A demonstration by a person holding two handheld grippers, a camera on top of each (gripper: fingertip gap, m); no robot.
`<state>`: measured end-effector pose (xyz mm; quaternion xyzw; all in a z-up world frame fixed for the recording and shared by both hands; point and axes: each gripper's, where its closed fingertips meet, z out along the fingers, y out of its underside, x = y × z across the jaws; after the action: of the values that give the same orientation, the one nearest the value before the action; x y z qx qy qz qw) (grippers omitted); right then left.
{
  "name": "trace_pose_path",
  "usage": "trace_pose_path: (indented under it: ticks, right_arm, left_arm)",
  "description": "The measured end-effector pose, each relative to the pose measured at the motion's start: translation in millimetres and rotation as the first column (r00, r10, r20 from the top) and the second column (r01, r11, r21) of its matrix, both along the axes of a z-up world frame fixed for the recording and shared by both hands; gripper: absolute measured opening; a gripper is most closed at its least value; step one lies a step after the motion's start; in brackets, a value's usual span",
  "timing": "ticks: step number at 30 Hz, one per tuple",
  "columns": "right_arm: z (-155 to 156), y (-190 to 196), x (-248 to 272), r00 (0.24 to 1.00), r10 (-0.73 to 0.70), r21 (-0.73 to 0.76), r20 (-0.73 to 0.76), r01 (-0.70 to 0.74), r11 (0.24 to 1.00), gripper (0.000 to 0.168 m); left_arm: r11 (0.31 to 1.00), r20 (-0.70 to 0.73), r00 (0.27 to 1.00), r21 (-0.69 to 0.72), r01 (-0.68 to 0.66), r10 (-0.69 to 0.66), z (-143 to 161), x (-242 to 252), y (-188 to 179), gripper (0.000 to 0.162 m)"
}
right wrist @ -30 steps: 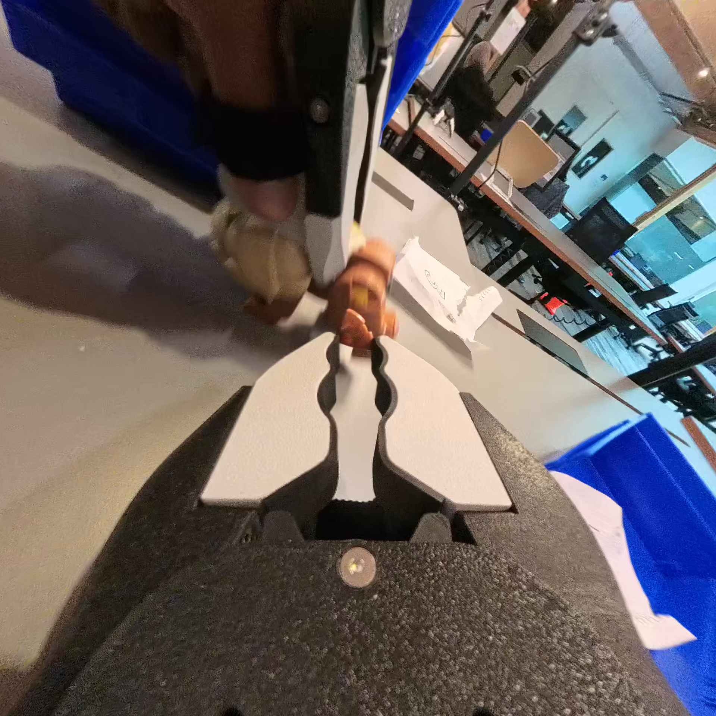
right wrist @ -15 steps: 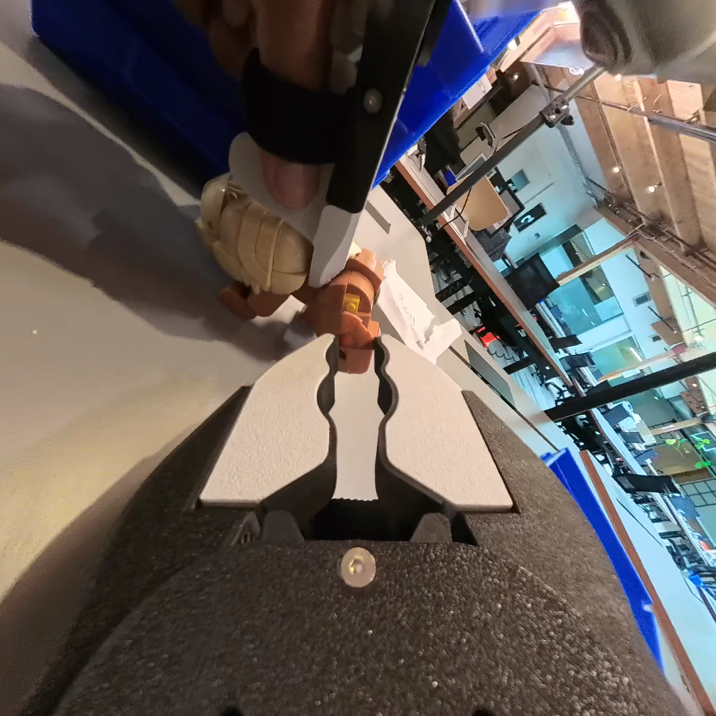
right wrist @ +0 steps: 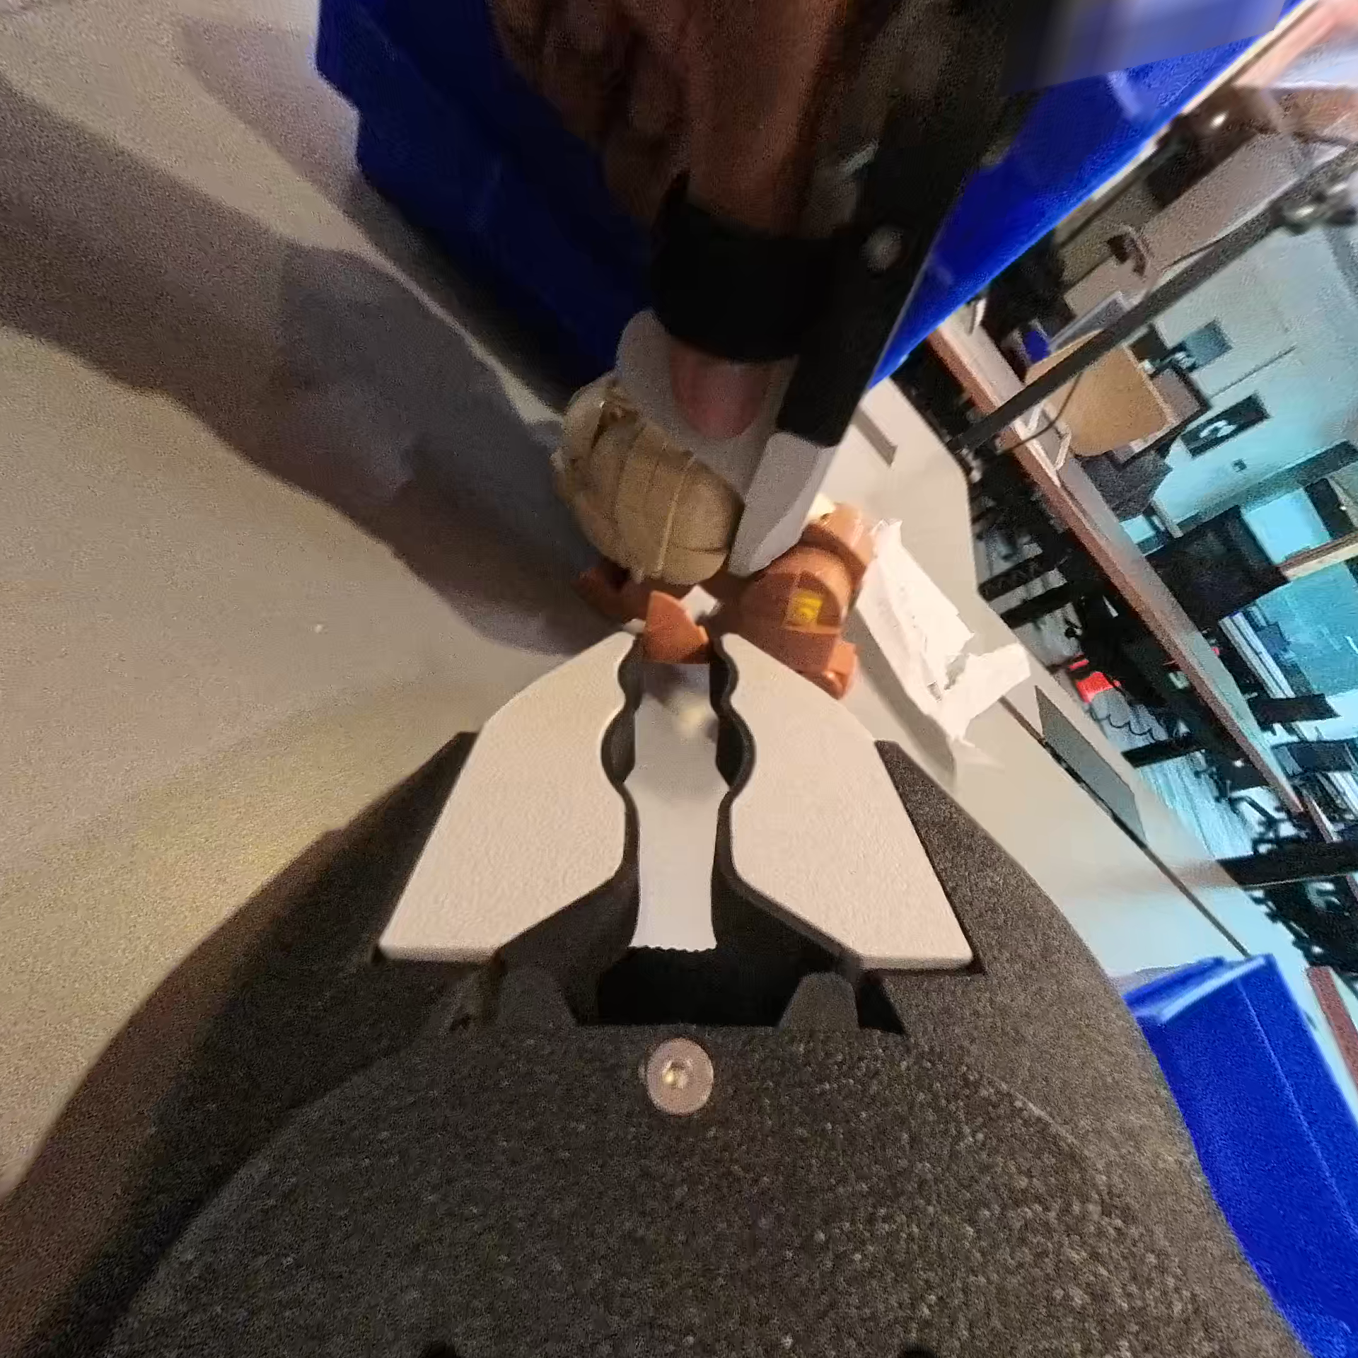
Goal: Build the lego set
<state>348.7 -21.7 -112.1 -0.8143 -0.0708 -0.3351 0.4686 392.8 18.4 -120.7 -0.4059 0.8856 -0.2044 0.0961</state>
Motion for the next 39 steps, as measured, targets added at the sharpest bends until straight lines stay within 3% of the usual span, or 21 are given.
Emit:
trace_pose_path:
  ticks: [1,5,8,12,16,19,22,26,30,34,36,39]
  right_arm:
    - [13.1,-2.3,0.8,1.0,0.002,0.042,0.008,-0.002,0.999,0.017]
    - [94.8,-18.8,9.0,0.995,0.023,0.248,0.098,-0.047,0.968,0.017]
    - [145.2,-28.2,30.5,0.988,0.023,0.295,0.15,-0.067,0.953,0.017]
    - [213.3,-13.5,57.9,0.959,0.04,0.273,0.281,-0.12,0.954,0.017]
    - [252.8,52.1,33.5,0.913,0.303,0.078,0.275,-0.335,0.939,0.017]
    - [250.8,111.6,20.7,0.878,0.414,-0.104,0.241,-0.401,0.91,0.017]
    - [233.4,159.1,35.8,0.9,0.372,-0.227,0.227,-0.323,0.919,0.018]
    - [216.6,174.6,51.2,0.931,0.313,-0.237,0.19,-0.265,0.935,0.032]
    - [222.2,143.1,62.4,0.956,0.245,-0.108,0.163,-0.229,0.967,0.035]
    - [218.9,68.7,76.1,0.986,0.146,0.064,0.08,-0.151,0.986,0.033]
    - [193.0,29.9,79.8,0.995,0.103,0.115,0.011,-0.104,0.988,0.03]
    - [125.9,-9.6,72.5,0.996,0.058,0.107,-0.065,-0.051,0.993,0.03]
  left_arm:
    - [1.0,0.0,1.0,0.0,0.0,0.0,-0.1,-0.1,0.1,0.037]
    - [1.0,0.001,1.0,-0.001,0.006,-0.006,-0.1,-0.5,-0.2,0.037]
    - [1.0,0.004,1.0,-0.007,0.016,-0.016,-0.1,-2.9,-1.6,0.037]
    - [0.999,0.0,0.999,-0.004,0.036,-0.036,-0.2,-11.3,-5.5,0.037]
    - [0.999,-0.006,0.999,0.004,0.042,-0.042,-0.3,-18.1,-8.4,0.037]
    - [0.999,-0.003,0.999,0.002,0.036,-0.036,-0.3,-20.7,-8.9,0.037]
    - [1.0,0.0,1.0,-0.002,0.028,-0.028,-0.2,-23.5,-8.7,0.037]
    - [1.0,0.001,1.0,-0.002,0.025,-0.025,-0.2,-27.1,-8.1,0.037]
    - [1.0,0.006,1.0,-0.011,0.028,-0.028,-0.1,-27.4,-8.2,0.037]
    - [0.999,0.008,0.999,-0.019,0.033,-0.033,0.1,-27.4,-8.2,0.037]
    - [0.999,0.007,0.999,-0.02,0.035,-0.035,0.1,-27.2,-8.4,0.037]
    - [0.999,0.007,0.999,-0.016,0.031,-0.031,0.0,-26.3,-8.9,0.037]
